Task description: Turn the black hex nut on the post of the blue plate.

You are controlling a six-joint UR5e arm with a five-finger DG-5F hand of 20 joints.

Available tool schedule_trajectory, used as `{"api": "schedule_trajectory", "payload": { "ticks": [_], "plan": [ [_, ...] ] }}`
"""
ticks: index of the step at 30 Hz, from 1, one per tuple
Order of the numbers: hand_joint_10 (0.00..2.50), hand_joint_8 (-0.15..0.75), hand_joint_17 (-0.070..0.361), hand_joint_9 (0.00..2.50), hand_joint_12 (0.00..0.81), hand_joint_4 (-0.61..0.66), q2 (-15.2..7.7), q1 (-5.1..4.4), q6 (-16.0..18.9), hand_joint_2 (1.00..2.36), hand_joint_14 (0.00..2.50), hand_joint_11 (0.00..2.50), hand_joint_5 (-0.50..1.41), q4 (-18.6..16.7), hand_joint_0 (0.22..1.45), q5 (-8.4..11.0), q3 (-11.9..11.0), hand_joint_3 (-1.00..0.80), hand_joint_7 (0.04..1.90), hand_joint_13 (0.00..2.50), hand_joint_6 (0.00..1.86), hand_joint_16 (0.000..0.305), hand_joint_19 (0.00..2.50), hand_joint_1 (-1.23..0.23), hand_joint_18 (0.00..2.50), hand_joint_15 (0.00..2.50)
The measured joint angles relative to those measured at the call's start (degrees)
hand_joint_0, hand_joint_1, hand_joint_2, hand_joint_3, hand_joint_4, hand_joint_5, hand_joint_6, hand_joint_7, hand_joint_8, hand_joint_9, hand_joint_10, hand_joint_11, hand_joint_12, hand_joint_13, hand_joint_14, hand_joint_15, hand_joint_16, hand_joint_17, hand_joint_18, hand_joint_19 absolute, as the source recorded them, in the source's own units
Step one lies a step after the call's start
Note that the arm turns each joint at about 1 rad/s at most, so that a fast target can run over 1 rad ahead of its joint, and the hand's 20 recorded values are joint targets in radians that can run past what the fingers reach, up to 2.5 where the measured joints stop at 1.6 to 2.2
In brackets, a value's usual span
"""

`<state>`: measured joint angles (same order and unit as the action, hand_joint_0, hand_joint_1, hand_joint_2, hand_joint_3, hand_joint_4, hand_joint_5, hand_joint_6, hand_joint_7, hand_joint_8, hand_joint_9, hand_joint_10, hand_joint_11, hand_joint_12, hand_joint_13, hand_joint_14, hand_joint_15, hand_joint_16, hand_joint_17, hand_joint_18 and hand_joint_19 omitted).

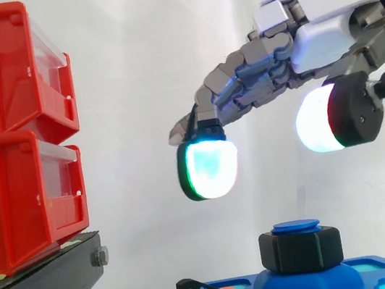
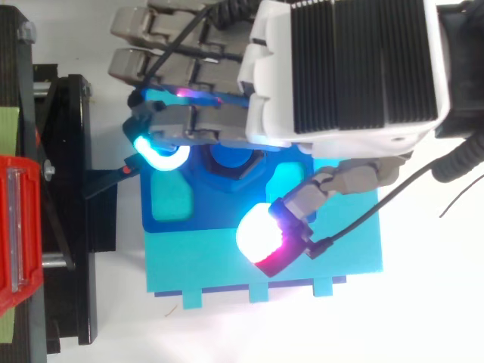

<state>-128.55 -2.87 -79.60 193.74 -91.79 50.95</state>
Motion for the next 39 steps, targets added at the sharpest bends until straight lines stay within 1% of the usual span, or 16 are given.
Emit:
{"api": "schedule_trajectory", "payload": {
  "ticks": [4, 6, 9, 10, 12, 14, 18, 19, 21, 22, 24, 26, 29, 31, 35, 39],
  "plan": [
    [0.00, 0.272, 0.153, 0.06, 0.426, 0.18, 0.87, 0.34, 0.27, 1.00, 0.00, 0.00, -0.27, 3.80, 0.37, -0.03, -0.20, -0.50, 0.81, 0.00, 0.50, 0.068, 0.02, -0.55, 0.00, 0.02],
    [0.00, 0.271, 0.154, 0.06, 0.425, 0.18, 1.39, 0.47, 0.31, 1.00, 0.00, 0.00, -0.27, 5.02, 0.37, -0.01, -0.19, -0.50, 0.80, 0.00, 0.50, 0.068, 0.02, -0.54, 0.00, 0.02],
    [0.00, 0.268, 0.153, 0.06, 0.423, 0.18, 2.87, 0.73, 0.55, 1.00, 0.00, 0.00, -0.27, 6.91, 0.38, 0.01, 0.40, -0.50, 0.80, 0.00, 0.50, 0.068, 0.02, -0.52, 0.00, 0.02],
    [0.00, 0.268, 0.153, 0.06, 0.423, 0.18, 3.89, 0.82, 0.76, 1.00, 0.00, 0.00, -0.27, 7.41, 0.38, 0.00, 1.19, -0.50, 0.80, 0.00, 0.50, 0.068, 0.03, -0.52, 0.00, 0.02],
    [0.00, 0.266, 0.153, 0.05, 0.423, 0.17, 6.28, 0.83, 1.59, 1.00, 0.00, 0.00, -0.27, 6.92, 0.38, 0.10, 3.34, -0.50, 0.80, 0.00, 0.50, 0.068, 0.02, -0.53, 0.00, 0.02],
    [0.00, 0.265, 0.153, 0.05, 0.423, 0.17, 8.77, 0.77, 2.83, 1.00, 0.00, 0.00, -0.27, 5.24, 0.38, 0.59, 5.74, -0.50, 0.80, 0.00, 0.50, 0.068, 0.03, -0.54, 0.00, 0.02],
    [0.00, 0.263, 0.153, 0.05, 0.420, 0.17, 14.60, 0.61, 6.20, 1.00, 0.00, 0.00, -0.27, 0.02, 0.38, 2.29, 11.51, -0.50, 0.80, 0.00, 0.50, 0.068, 0.02, -0.54, 0.00, 0.02],
    [0.00, 0.263, 0.153, 0.05, 0.419, 0.17, 16.40, 0.60, 7.27, 1.00, 0.00, 0.00, -0.27, -1.43, 0.38, 2.73, 13.30, -0.50, 0.80, 0.00, 0.50, 0.068, 0.03, -0.54, 0.00, 0.02],
    [0.00, 0.262, 0.153, 0.05, 0.418, 0.17, 19.11, 0.64, 8.83, 1.00, 0.00, 0.00, -0.27, -2.84, 0.38, 3.14, 16.00, -0.50, 0.80, 0.00, 0.50, 0.068, 0.03, -0.54, 0.00, 0.02],
    [0.00, 0.263, 0.153, 0.05, 0.419, 0.17, 20.95, 0.76, 10.03, 1.00, 0.00, 0.00, -0.27, -3.26, 0.38, 3.28, 17.84, -0.50, 0.80, 0.00, 0.50, 0.068, 0.03, -0.54, 0.00, 0.02],
    [0.00, 0.262, 0.152, 0.05, 0.418, 0.17, 23.55, 0.97, 11.75, 1.00, 0.00, 0.00, -0.27, -3.15, 0.38, 3.39, 20.61, -0.50, 0.79, 0.00, 0.50, 0.068, 0.02, -0.54, 0.00, 0.01],
    [0.00, 0.261, 0.152, 0.05, 0.418, 0.17, 25.76, 1.30, 13.47, 1.00, 0.00, 0.00, -0.27, -1.72, 0.38, 3.38, 24.31, -0.50, 0.80, 0.00, 0.50, 0.068, 0.03, -0.54, 0.00, 0.02],
    [0.00, 0.261, 0.152, 0.05, 0.416, 0.17, 27.17, 1.72, 14.44, 1.00, 0.00, 0.00, -0.27, 0.74, 0.38, 3.28, 28.51, -0.50, 0.80, 0.00, 0.50, 0.068, 0.02, -0.53, 0.00, 0.02],
    [0.00, 0.261, 0.152, 0.05, 0.416, 0.17, 27.65, 1.96, 14.68, 1.00, 0.00, 0.00, -0.27, 2.03, 0.38, 3.14, 29.93, -0.50, 0.80, 0.00, 0.50, 0.068, 0.03, -0.53, 0.00, 0.02],
    [0.00, 0.259, 0.153, 0.05, 0.416, 0.17, 28.62, 2.53, 14.98, 1.00, 0.00, 0.00, -0.27, 4.26, 0.38, 2.59, 31.07, -0.50, 0.80, 0.00, 0.50, 0.068, 0.03, -0.53, 0.00, 0.02],
    [0.00, 0.258, 0.152, 0.04, 0.414, 0.17, 29.21, 3.03, 15.20, 1.00, 0.00, 0.00, -0.27, 6.23, 0.38, 2.22, 31.26, -0.50, 0.80, 0.00, 0.50, 0.068, 0.02, -0.52, 0.00, 0.02]
  ]
}}
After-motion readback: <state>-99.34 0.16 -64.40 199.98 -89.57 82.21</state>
